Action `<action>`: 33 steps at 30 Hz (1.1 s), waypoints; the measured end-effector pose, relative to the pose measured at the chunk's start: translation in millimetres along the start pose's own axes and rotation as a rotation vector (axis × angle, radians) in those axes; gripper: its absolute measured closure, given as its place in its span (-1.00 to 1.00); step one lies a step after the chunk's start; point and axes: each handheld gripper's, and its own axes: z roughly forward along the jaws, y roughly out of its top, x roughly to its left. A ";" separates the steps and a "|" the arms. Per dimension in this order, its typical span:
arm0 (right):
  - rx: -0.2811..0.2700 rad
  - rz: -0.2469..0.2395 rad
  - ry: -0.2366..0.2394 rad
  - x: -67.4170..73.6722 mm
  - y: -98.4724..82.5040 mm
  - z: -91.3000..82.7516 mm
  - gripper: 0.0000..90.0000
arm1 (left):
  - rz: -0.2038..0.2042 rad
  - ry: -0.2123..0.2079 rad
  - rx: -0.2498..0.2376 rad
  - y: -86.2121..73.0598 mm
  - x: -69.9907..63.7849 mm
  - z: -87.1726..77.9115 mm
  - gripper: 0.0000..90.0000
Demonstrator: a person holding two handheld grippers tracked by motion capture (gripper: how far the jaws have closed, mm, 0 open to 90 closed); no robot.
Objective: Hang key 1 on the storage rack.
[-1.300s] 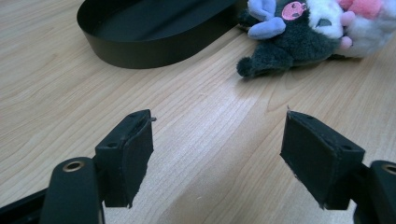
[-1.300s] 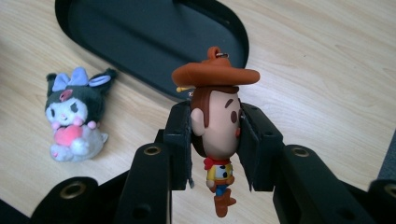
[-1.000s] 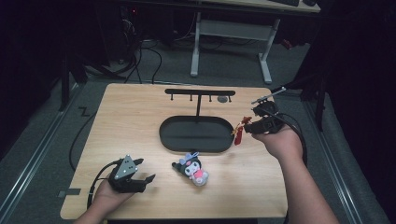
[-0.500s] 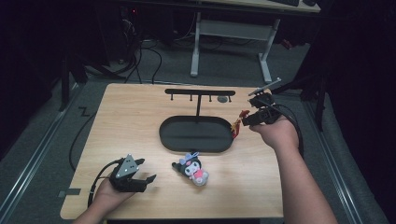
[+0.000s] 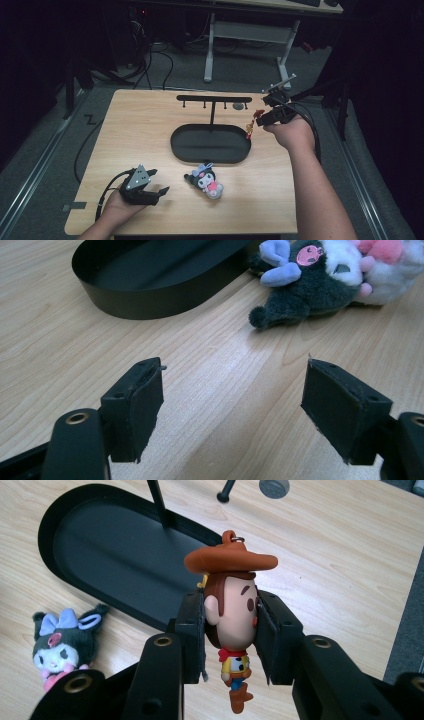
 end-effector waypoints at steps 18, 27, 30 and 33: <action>-0.006 0.013 -0.012 -1.8 21.3 13.7 0.49 | -0.008 -0.002 0.004 -2.1 0.8 -2.3 -0.45; -0.013 0.014 -0.015 0.5 28.5 16.3 0.49 | -0.010 -0.005 0.005 -2.2 0.7 -2.3 -0.45; -0.015 0.008 -0.019 1.7 31.3 17.0 0.49 | -0.007 -0.009 0.007 -1.9 0.2 -2.3 -0.45; -0.017 0.003 -0.019 3.4 33.7 18.7 0.49 | -0.005 -0.011 0.007 -1.9 -0.3 -1.6 -0.45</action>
